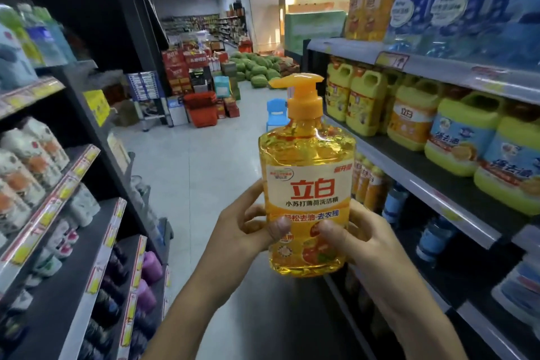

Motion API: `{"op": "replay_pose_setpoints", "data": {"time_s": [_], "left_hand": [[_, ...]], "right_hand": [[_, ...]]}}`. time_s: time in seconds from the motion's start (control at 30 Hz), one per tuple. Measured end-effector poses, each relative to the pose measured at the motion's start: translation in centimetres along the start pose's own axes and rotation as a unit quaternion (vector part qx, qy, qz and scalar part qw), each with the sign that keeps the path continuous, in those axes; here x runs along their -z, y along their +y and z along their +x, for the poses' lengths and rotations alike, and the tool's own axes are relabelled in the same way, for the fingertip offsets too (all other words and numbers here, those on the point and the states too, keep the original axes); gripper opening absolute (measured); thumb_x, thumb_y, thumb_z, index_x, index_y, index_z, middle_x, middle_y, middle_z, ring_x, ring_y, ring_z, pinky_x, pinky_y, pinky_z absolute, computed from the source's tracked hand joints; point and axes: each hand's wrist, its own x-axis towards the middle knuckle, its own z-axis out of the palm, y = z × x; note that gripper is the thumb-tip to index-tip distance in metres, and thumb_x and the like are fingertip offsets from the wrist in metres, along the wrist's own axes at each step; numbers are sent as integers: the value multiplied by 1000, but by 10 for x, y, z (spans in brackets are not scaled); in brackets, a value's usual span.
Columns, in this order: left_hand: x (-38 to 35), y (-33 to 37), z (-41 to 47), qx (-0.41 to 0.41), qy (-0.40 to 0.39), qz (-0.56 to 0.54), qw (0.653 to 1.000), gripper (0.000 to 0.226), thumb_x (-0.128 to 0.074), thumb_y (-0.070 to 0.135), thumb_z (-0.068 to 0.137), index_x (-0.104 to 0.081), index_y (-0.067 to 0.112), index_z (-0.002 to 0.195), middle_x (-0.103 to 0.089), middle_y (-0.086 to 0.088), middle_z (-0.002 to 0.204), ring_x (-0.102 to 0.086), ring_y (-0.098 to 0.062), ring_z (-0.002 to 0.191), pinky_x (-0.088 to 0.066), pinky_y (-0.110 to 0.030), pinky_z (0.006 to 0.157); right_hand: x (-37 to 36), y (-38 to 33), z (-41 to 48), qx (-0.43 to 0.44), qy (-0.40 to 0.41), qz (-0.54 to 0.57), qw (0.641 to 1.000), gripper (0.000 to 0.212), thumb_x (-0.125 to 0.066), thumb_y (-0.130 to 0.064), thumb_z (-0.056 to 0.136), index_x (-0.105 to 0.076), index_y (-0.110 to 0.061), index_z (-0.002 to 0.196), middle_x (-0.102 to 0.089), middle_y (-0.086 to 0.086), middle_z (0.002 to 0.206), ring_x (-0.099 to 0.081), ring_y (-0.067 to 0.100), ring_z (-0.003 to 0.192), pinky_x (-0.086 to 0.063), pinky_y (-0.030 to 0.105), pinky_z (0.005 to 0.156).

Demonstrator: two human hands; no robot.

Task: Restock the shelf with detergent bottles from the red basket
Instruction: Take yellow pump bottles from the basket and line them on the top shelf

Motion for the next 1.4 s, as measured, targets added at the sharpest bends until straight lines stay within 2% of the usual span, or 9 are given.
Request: {"op": "replay_pose_setpoints", "data": {"time_s": [0.37, 0.5, 0.6, 0.77, 0.83, 0.93, 1.07, 1.27, 1.4], "left_hand": [[68, -24, 185, -21, 14, 1, 1000, 61, -71, 53, 64, -51, 57, 122, -69, 26, 106, -67, 3, 99, -60, -22, 75], [122, -39, 256, -43, 19, 10, 999, 72, -72, 57, 62, -50, 54, 131, -70, 19, 110, -69, -4, 100, -61, -30, 80], [160, -43, 310, -52, -1, -2, 999, 61, -72, 56, 63, -50, 62, 120, -69, 28, 102, -69, -1, 96, -61, -25, 72], [189, -40, 402, -55, -63, -55, 995, 52, -72, 54, 59, -52, 65, 106, -69, 33, 93, -69, 3, 90, -57, -19, 62], [183, -39, 436, -63, -97, -81, 990, 54, -73, 45, 62, -52, 58, 110, -70, 32, 89, -70, 4, 86, -56, -16, 59], [165, -38, 483, -69, -152, -104, 981, 49, -71, 36, 66, -53, 51, 109, -72, 29, 87, -70, 5, 82, -54, -14, 58], [131, -34, 554, -80, -218, -124, 965, 48, -70, 34, 66, -55, 50, 109, -74, 23, 89, -72, 1, 84, -56, -17, 60], [74, -22, 661, -132, -324, -124, 929, 63, -84, 68, 45, -65, 58, 104, -74, 12, 105, -73, -8, 93, -58, -20, 65], [39, -5, 721, -179, -374, -109, 903, 64, -79, 47, 69, -57, 38, 129, -73, 0, 115, -72, -18, 101, -59, -26, 74]], "right_hand": [[-1, 18, 198, 14, -3, -6, 1000, 38, -75, -44, 72, -72, -37, 109, -75, -3, 115, -70, 13, 108, -58, 25, 86], [-25, 27, 283, 25, -5, -41, 999, 46, -77, -54, 72, -70, -35, 113, -74, -3, 118, -69, 14, 111, -58, 30, 90], [-41, 28, 341, 31, 6, -65, 997, 65, -78, -65, 67, -66, -29, 121, -72, 0, 122, -68, 18, 114, -58, 39, 93], [-41, 18, 415, 24, 57, -105, 993, 70, -77, -72, 62, -65, -37, 120, -71, -6, 123, -67, 15, 115, -56, 42, 96], [-30, 14, 436, 25, 87, -128, 988, 64, -76, -74, 63, -65, -43, 118, -71, -9, 124, -66, 13, 117, -54, 43, 98], [-8, 5, 460, 34, 140, -158, 977, 48, -72, -59, 70, -68, -38, 114, -73, -12, 117, -68, 7, 109, -58, 29, 87], [34, 0, 493, 48, 208, -204, 955, 62, -70, -68, 67, -66, -32, 117, -73, -12, 116, -68, 9, 110, -59, 31, 87], [107, -10, 544, 82, 265, -199, 940, 65, -73, -62, 65, -64, -26, 118, -74, -10, 113, -72, 9, 103, -60, 26, 77], [146, -23, 572, 115, 314, -198, 921, 54, -72, -49, 70, -66, -21, 117, -76, -6, 108, -74, 12, 99, -60, 26, 72]]}}
